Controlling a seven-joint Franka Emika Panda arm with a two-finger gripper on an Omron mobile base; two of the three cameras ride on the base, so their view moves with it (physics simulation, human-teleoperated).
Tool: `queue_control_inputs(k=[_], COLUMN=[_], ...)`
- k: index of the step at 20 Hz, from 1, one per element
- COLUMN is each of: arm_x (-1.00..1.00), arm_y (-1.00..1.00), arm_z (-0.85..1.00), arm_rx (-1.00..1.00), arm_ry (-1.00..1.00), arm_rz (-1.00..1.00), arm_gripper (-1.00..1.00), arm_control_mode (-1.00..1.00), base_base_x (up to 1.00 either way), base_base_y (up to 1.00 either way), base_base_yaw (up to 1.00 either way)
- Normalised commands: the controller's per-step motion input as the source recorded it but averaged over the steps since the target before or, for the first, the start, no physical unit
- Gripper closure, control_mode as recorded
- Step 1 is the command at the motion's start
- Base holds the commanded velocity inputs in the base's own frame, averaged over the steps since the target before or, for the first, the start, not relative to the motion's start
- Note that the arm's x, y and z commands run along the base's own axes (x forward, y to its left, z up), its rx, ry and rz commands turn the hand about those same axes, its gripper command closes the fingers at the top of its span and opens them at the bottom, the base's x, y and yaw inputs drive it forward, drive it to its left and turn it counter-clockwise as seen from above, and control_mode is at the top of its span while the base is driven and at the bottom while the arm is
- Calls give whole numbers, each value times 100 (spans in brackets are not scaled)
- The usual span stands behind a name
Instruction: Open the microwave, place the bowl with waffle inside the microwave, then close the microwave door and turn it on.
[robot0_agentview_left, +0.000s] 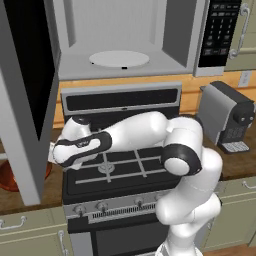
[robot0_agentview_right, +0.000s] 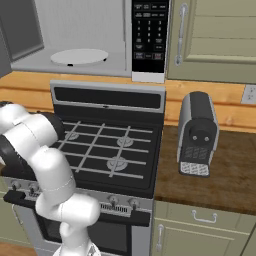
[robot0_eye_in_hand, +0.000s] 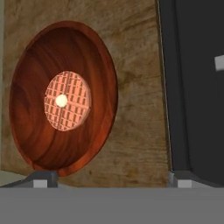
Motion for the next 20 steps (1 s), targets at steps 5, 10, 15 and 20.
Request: queue_control_inputs(k=[5, 10, 15, 20], arm_x=[7, 15, 23, 21], arm_y=[-1, 0, 0, 18], arm_z=[-8, -16, -17, -11], arm_rx=[0, 0, -1, -3], arm_ry=[0, 1, 0, 4], arm_rz=[-1, 0, 0, -2], arm_gripper=[-100, -100, -100, -100], arm_control_mode=[-100, -100, -100, -100], base_base_x=[0, 0, 0, 0], base_base_y=[0, 0, 0, 0], base_base_yaw=[0, 0, 0, 0])
